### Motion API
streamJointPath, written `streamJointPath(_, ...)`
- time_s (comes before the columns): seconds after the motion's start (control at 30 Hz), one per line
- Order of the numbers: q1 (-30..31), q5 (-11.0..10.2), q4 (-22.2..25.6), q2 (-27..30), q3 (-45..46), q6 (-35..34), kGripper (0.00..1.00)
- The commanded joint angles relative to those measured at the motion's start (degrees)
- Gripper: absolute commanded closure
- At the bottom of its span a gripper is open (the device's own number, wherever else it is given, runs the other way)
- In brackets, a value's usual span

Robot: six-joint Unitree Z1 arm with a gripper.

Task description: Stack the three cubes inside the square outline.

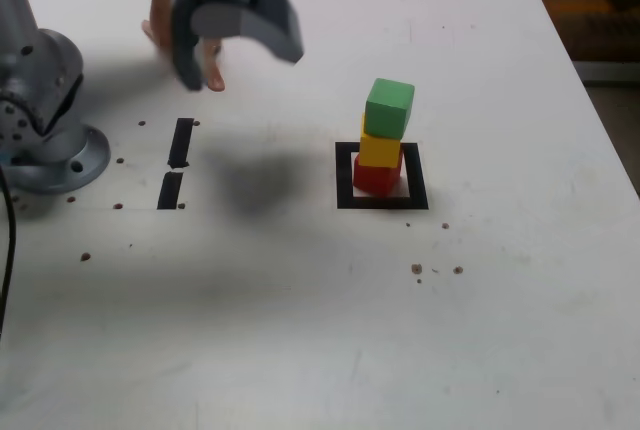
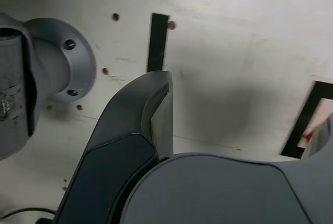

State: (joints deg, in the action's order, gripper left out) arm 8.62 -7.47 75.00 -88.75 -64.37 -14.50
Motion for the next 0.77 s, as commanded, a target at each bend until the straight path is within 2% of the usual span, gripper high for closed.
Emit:
streamJointPath(0.0, 0.0, 0.93, -1.3, -0.26, 2.32, -0.08, 0.0)
streamJointPath(0.2, 0.0, 4.72, -7.0, -0.96, 9.35, -0.05, 0.0)
streamJointPath(0.37, 0.0, 6.21, -11.76, -2.1, 11.31, 0.57, 0.0)
streamJointPath(0.73, 0.0, 8.94, -18.47, -4.08, 12.62, 2.14, 0.0)
